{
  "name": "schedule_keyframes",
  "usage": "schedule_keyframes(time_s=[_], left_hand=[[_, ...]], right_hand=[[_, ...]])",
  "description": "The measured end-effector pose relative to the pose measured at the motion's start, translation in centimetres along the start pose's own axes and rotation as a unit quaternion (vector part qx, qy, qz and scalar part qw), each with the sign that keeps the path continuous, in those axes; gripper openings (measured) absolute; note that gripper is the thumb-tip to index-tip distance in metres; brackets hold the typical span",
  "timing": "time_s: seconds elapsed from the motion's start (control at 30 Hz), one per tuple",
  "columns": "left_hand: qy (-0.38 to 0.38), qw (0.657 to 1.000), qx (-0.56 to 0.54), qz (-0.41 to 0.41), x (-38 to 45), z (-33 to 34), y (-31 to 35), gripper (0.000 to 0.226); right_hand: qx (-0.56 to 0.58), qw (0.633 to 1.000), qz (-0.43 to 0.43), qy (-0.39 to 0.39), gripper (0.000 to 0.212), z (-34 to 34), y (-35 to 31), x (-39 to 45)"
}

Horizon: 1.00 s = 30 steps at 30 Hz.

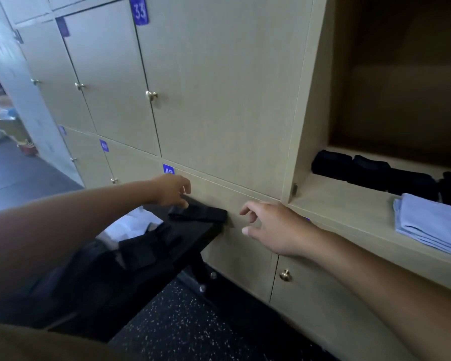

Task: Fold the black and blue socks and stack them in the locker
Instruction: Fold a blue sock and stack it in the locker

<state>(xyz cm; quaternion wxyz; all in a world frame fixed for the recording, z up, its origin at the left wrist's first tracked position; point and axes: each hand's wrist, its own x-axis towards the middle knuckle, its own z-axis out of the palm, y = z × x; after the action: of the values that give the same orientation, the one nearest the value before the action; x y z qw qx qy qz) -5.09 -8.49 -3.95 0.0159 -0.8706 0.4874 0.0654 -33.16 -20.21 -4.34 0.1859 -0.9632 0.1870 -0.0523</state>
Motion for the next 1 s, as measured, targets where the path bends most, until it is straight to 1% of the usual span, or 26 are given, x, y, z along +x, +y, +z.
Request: schedule_keyframes(time_s=[0.1, 0.17, 0.23, 0.33, 0.5, 0.63, 0.73, 0.83, 0.93, 1.0], left_hand=[[-0.048, 0.999, 0.019, 0.012, 1.4, 1.6, 0.5, 0.060], [-0.075, 0.997, 0.026, 0.023, 2.1, 2.2, 0.6, 0.060], [-0.089, 0.995, 0.027, 0.029, 2.7, 2.6, 0.7, 0.054], [-0.094, 0.995, 0.023, 0.027, 3.5, 3.2, 0.1, 0.051], [-0.092, 0.995, 0.037, 0.024, 4.6, 4.1, -0.7, 0.056], [-0.072, 0.995, 0.061, 0.027, 5.5, 4.8, -0.4, 0.060], [-0.075, 0.994, 0.073, 0.029, 5.7, 4.9, -0.1, 0.055], [-0.072, 0.994, 0.070, 0.038, 5.4, 4.6, 0.2, 0.043], [-0.073, 0.995, 0.047, 0.045, 4.7, 3.8, 0.5, 0.034], [-0.064, 0.997, 0.021, 0.047, 3.9, 2.8, 1.0, 0.023]], right_hand=[[0.001, 1.000, 0.000, -0.019, 0.034, 0.6, 0.2, 0.2], [0.010, 1.000, 0.008, -0.026, 0.033, 0.8, 0.5, 0.3], [0.016, 0.999, 0.013, -0.029, 0.032, 0.8, 0.8, 0.4], [0.016, 0.999, 0.021, -0.037, 0.030, 0.9, 1.2, 0.7], [0.023, 0.998, 0.038, -0.038, 0.028, 1.0, 2.2, 1.2], [0.028, 0.998, 0.040, -0.035, 0.029, 1.0, 2.4, 1.7], [0.024, 0.998, 0.040, -0.036, 0.028, 1.0, 2.3, 1.9], [0.024, 0.998, 0.040, -0.034, 0.028, 1.1, 2.1, 1.7], [0.025, 0.998, 0.042, -0.031, 0.028, 0.9, 2.0, 1.4], [0.052, 0.997, 0.048, -0.027, 0.027, 0.8, 2.0, 1.2]])
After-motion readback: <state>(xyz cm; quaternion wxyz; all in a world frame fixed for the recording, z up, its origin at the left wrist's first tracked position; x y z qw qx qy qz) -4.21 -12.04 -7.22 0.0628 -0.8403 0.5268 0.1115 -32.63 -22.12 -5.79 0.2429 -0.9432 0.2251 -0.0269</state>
